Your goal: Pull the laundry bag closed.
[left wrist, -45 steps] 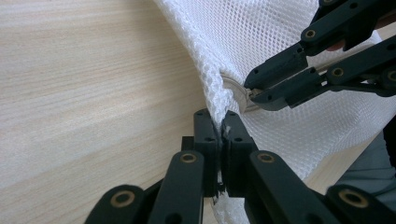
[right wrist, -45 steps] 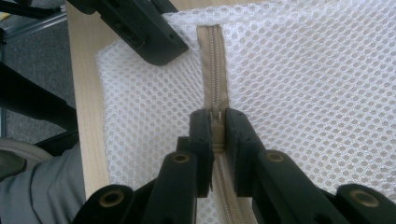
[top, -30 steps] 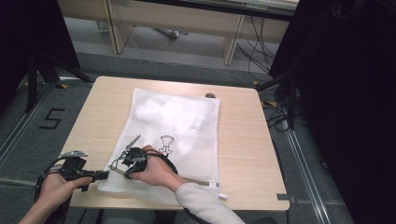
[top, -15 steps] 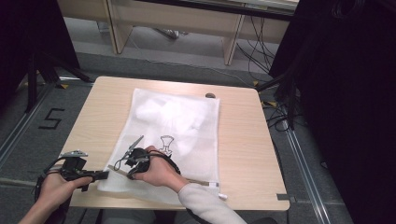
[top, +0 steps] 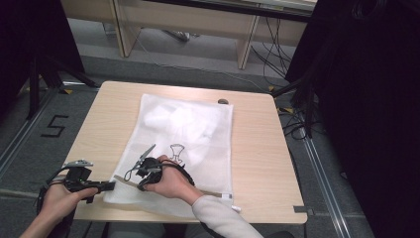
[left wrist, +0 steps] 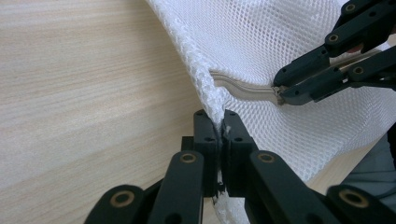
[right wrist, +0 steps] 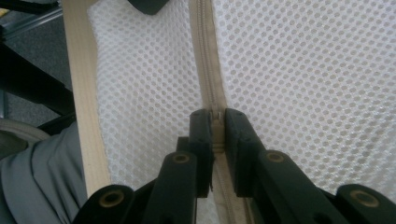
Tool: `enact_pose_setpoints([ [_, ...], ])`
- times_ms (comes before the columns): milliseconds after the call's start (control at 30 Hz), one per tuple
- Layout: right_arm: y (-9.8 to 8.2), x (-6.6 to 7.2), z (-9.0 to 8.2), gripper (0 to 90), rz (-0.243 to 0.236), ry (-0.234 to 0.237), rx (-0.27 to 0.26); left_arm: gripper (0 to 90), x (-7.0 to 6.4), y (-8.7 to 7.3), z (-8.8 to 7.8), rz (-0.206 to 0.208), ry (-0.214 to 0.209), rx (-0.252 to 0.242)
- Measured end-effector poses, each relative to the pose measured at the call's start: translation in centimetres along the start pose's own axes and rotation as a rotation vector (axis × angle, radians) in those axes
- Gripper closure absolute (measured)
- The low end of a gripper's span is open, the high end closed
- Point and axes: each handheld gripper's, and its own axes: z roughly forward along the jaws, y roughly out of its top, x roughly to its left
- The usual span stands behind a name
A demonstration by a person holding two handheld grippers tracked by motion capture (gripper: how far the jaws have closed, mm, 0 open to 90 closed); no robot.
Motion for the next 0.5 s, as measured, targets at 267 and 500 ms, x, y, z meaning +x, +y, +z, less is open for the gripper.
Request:
enact_pose_setpoints([
  [267, -0.3, -0.12, -0.19, 82.5, 0.0, 0.004, -0.001, 85.9, 0.02, 0.01, -0.01, -0.001, -0.001, 0.003],
  [500, -0.46, -0.07, -0.38, 82.5, 0.014, -0.005, 0.004, 86.0, 0.03, -0.01, 0.0, -0.005, 0.002, 0.002],
])
